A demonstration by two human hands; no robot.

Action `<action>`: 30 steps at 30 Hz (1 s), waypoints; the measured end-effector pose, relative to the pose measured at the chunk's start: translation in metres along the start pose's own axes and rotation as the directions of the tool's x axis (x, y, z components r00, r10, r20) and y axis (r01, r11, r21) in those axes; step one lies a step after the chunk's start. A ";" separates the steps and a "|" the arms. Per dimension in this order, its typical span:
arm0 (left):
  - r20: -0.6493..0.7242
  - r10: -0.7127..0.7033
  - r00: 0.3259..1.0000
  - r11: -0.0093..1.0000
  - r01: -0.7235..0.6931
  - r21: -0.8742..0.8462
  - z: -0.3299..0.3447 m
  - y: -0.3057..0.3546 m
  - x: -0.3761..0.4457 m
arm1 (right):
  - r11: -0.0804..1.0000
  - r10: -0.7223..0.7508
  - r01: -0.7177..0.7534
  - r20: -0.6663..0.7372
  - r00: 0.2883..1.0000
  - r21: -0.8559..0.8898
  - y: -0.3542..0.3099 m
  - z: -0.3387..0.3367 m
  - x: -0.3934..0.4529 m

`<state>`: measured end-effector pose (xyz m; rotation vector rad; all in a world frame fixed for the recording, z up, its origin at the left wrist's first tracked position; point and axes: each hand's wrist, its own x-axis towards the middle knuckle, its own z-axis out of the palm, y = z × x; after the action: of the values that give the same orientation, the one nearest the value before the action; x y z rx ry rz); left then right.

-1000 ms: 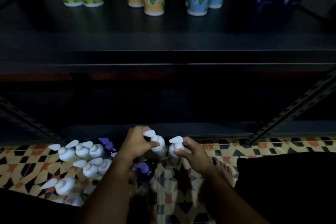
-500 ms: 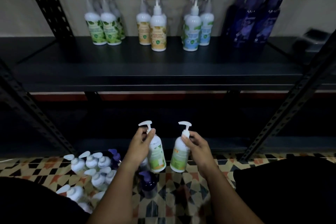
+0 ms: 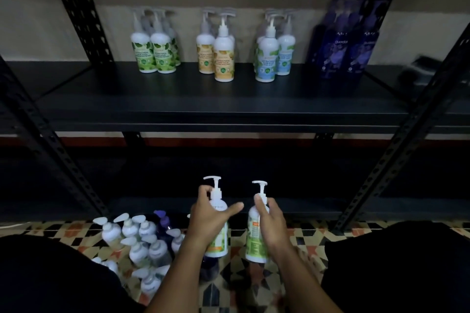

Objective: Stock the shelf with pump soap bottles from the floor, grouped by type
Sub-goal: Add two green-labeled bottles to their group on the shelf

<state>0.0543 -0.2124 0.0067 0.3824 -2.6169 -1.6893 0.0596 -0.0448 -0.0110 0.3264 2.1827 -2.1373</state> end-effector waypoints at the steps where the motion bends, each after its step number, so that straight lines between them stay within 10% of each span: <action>1: 0.015 -0.001 1.000 1.000 0.000 0.022 -0.001 0.000 0.001 | 1.000 -0.003 0.003 0.013 1.000 -0.016 -0.001 0.000 -0.001; 8: -0.040 -0.024 0.999 0.997 0.027 0.070 -0.002 0.001 0.001 | 0.958 -0.067 0.069 0.015 0.998 -0.279 0.006 -0.007 0.009; 23: 0.210 0.033 0.977 0.965 0.023 -0.260 0.001 -0.019 0.005 | 0.998 -0.045 0.046 -0.018 0.999 0.045 0.006 -0.014 0.003; 30: 0.150 0.034 0.988 0.988 -0.011 -0.152 0.014 -0.019 -0.001 | 0.997 -0.081 0.081 0.026 0.996 0.000 0.005 -0.010 0.005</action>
<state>0.0570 -0.2073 -0.0159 0.2287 -2.5575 -1.9672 0.0570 -0.0338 -0.0169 0.2125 2.2193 -2.1683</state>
